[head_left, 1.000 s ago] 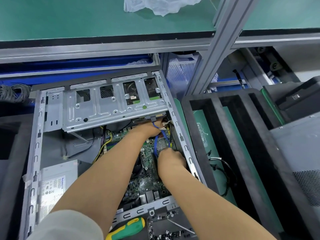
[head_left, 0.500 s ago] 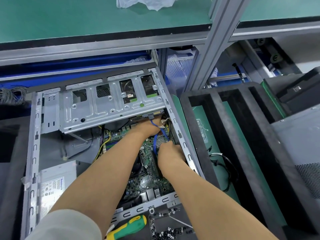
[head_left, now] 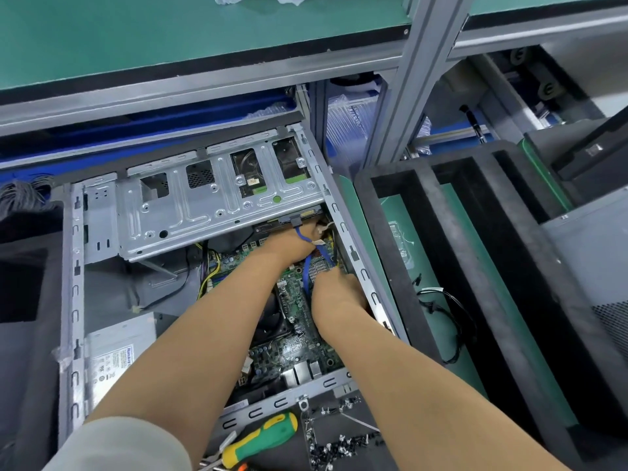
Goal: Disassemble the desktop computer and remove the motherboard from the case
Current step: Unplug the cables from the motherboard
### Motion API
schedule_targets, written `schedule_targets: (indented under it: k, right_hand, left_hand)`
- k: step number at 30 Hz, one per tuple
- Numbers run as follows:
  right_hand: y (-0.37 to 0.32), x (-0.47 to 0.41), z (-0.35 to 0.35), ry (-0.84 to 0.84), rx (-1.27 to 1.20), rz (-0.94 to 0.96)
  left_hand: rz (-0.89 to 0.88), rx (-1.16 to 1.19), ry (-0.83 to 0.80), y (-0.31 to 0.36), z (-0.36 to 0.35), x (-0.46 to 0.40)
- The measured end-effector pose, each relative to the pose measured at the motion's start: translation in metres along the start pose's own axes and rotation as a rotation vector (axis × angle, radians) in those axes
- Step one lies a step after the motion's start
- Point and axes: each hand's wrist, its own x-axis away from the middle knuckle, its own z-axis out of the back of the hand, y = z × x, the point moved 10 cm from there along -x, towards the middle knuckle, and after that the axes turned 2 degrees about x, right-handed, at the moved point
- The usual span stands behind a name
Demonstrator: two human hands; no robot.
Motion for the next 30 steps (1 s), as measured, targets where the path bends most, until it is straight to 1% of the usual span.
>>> schedule_targets:
  k: [2,4,6,7,9,11,13,15,17,18,19,20,21,22,23,24,26,27,28,30]
  right_hand:
    - [-0.002,0.001,-0.001,-0.01,0.049,0.023]
    - [-0.003,0.001,-0.001,-0.011,0.077,0.039]
    - [-0.003,0.002,0.0,-0.002,0.104,0.049]
    - [-0.004,0.003,0.001,0.007,0.118,0.058]
    - [-0.006,0.004,0.003,0.019,0.172,0.076]
    - [-0.008,0.006,0.003,0.023,0.215,0.088]
    - [-0.01,0.009,0.003,0.034,0.241,0.11]
    - [-0.012,0.011,0.004,0.044,0.263,0.121]
    - [-0.018,0.014,0.006,0.078,0.257,0.146]
    - [-0.02,0.016,0.011,0.112,0.217,0.141]
    - [-0.02,0.018,0.019,0.171,0.122,0.126]
    - [-0.017,0.02,0.028,0.257,-0.05,0.115]
    - [-0.013,0.024,0.037,0.333,-0.304,0.118]
    - [-0.009,0.026,0.042,0.374,-0.608,0.129]
    - [-0.005,0.026,0.044,0.376,-0.885,0.13]
    - [-0.004,0.023,0.044,0.356,-1.073,0.115]
    - [-0.007,0.013,0.041,0.278,-1.305,0.077]
    - [-0.01,0.008,0.04,0.239,-1.381,0.063]
    - [-0.012,0.004,0.039,0.215,-1.431,0.053]
    - [-0.012,-0.003,0.039,0.232,-1.448,0.038]
  left_hand:
    - [0.008,-0.026,-0.006,-0.004,0.003,0.006]
    - [0.063,-0.109,0.025,-0.01,0.011,0.014]
    - [0.069,-0.205,0.08,-0.011,0.018,0.024]
    - [0.056,-0.21,0.123,-0.009,0.021,0.03]
    - [0.035,-0.157,0.22,-0.009,0.029,0.046]
    - [-0.002,-0.017,0.339,-0.009,0.038,0.063]
    - [-0.086,0.124,0.432,-0.006,0.045,0.081]
    - [-0.15,0.172,0.441,-0.004,0.044,0.096]
    - [-0.149,0.191,0.455,-0.008,0.044,0.107]
    - [-0.136,0.213,0.485,-0.012,0.047,0.113]
    - [-0.117,0.244,0.524,-0.015,0.052,0.119]
    - [-0.092,0.294,0.56,-0.02,0.057,0.124]
    - [-0.056,0.381,0.583,-0.026,0.06,0.129]
    - [-0.012,0.51,0.595,-0.032,0.061,0.132]
    - [0.034,0.68,0.596,-0.038,0.058,0.134]
    - [0.083,0.882,0.585,-0.043,0.053,0.134]
    - [0.176,1.277,0.52,-0.042,0.037,0.13]
    - [0.203,1.421,0.484,-0.036,0.031,0.128]
    - [0.223,1.516,0.463,-0.031,0.028,0.125]
    - [0.26,1.628,0.475,-0.023,0.028,0.12]
